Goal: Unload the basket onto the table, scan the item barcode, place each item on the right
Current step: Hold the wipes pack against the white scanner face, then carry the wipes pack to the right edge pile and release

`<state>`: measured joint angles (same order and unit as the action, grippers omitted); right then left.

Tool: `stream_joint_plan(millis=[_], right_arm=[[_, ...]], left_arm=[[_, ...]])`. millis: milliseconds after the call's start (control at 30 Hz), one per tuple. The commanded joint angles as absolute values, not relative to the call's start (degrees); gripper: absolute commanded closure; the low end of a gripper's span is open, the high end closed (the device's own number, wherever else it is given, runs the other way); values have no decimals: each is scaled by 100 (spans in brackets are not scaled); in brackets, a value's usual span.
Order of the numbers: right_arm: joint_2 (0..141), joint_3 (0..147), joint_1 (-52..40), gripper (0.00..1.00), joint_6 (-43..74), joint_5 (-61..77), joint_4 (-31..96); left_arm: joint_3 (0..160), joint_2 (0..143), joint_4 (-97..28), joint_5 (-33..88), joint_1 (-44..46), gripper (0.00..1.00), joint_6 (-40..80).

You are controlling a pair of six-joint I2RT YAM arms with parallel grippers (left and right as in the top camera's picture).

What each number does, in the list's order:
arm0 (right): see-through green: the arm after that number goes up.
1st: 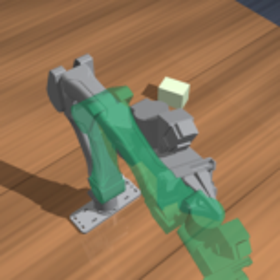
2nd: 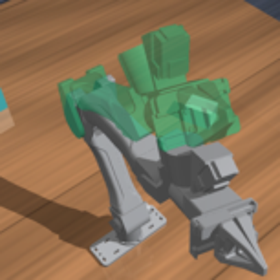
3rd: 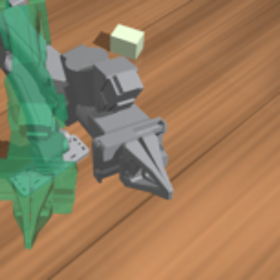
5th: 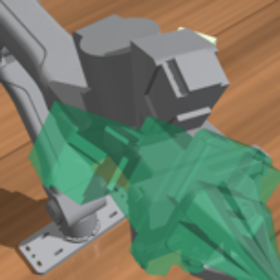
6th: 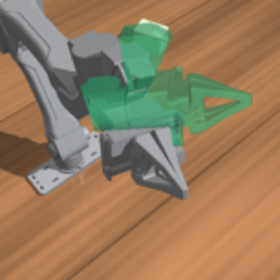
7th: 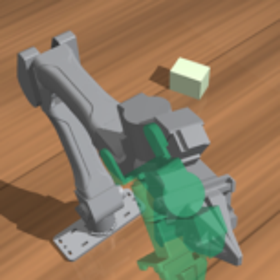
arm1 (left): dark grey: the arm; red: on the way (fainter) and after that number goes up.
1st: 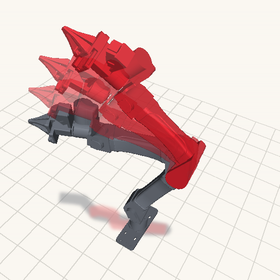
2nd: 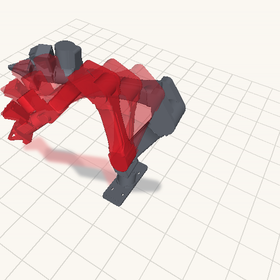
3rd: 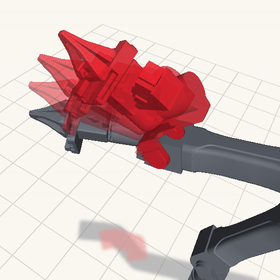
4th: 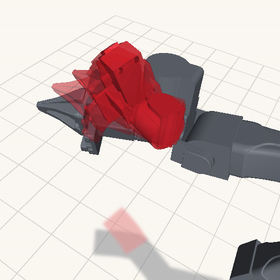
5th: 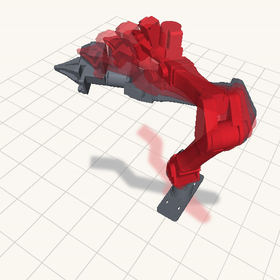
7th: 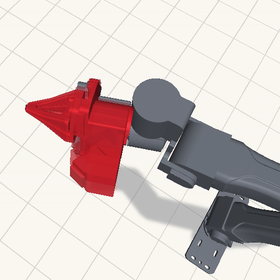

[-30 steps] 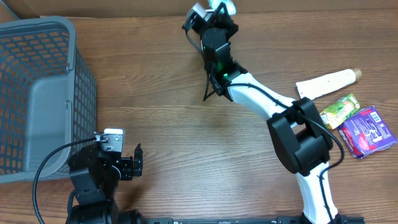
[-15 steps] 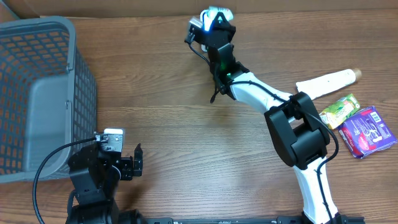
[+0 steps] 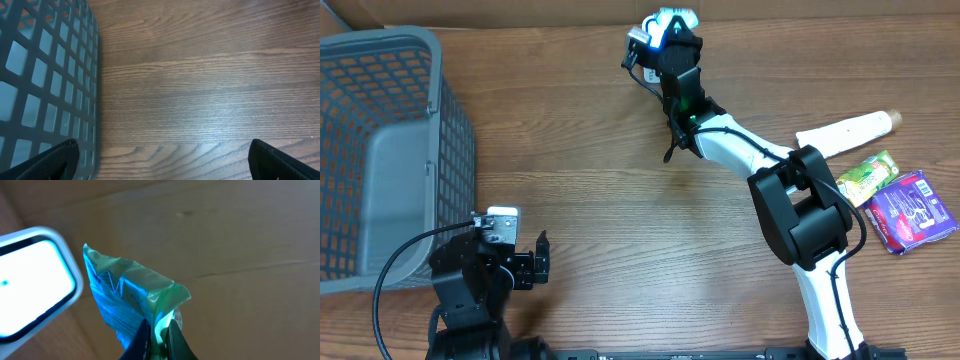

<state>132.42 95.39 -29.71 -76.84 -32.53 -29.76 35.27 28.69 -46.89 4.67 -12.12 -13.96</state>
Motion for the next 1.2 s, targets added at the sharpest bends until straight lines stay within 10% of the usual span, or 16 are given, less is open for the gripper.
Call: stream_joint_plan(millis=[0, 733, 1167], right_arm=[[13203, 9559, -2950, 96, -7677, -3288, -3118], [11791, 9559, -3253, 96, -6329, -3704, -1409], [8458, 9559, -3044, 96, 895, -1028, 4160]], left_arm=[[3535, 2867, -4672, 443, -1240, 0, -1503], [3535, 2867, -4672, 443, -1240, 1, -1503], [3535, 2867, -4672, 443, -1240, 0, -1503]])
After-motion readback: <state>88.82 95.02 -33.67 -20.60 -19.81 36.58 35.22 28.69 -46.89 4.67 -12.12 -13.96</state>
